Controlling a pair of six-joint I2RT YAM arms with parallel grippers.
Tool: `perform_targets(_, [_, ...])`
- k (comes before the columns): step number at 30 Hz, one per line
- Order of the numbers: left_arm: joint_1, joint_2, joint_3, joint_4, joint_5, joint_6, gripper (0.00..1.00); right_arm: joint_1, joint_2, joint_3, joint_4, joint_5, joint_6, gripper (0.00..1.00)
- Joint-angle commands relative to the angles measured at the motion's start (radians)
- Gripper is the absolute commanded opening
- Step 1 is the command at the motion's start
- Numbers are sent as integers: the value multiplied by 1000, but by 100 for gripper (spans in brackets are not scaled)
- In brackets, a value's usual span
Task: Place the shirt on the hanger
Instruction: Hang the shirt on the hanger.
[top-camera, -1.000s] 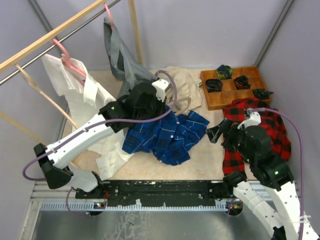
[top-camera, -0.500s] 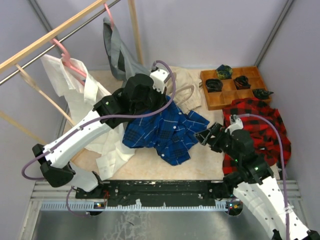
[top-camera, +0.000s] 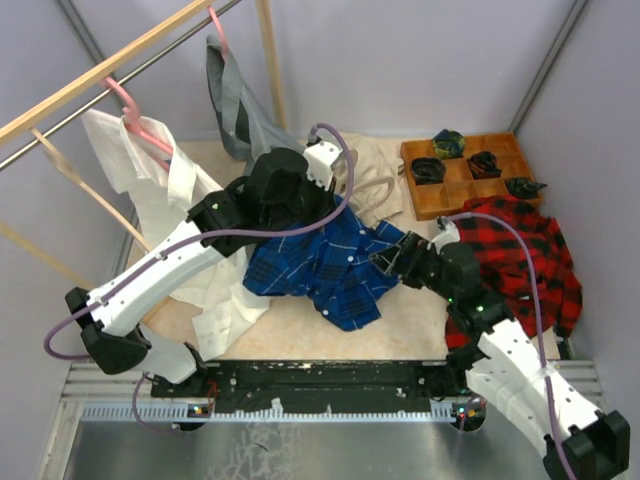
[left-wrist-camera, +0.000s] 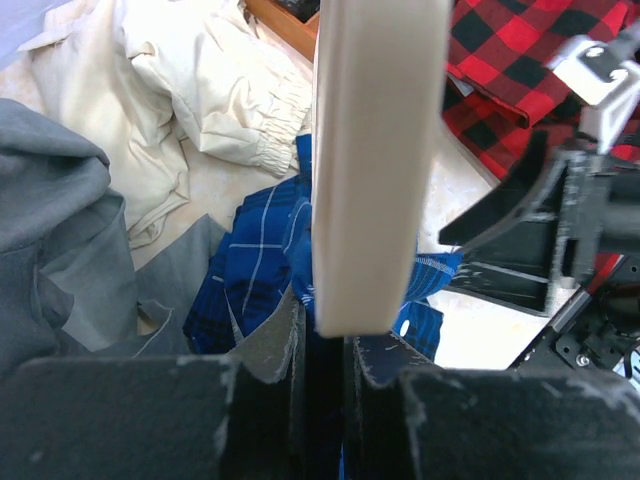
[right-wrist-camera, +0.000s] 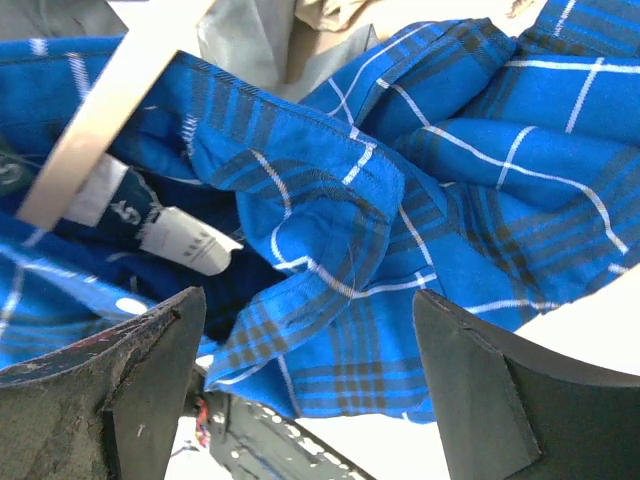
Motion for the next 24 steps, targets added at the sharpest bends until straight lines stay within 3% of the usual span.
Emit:
perform_targets(1, [2,-53,6,35,49,15,0,1,118,28,181,-88,-140,84])
perform_targets(8, [0,-82,-14,49,82,16,0,-2,231,23,338,-203,-221,79])
perform_targets(21, [2,-88,13,49,109,13,0,-14,291,-15,489,-251,-223,77])
perform_targets(24, [2,-91,23,47,104,14,0,-16,276,-26,498,-250,-210,85])
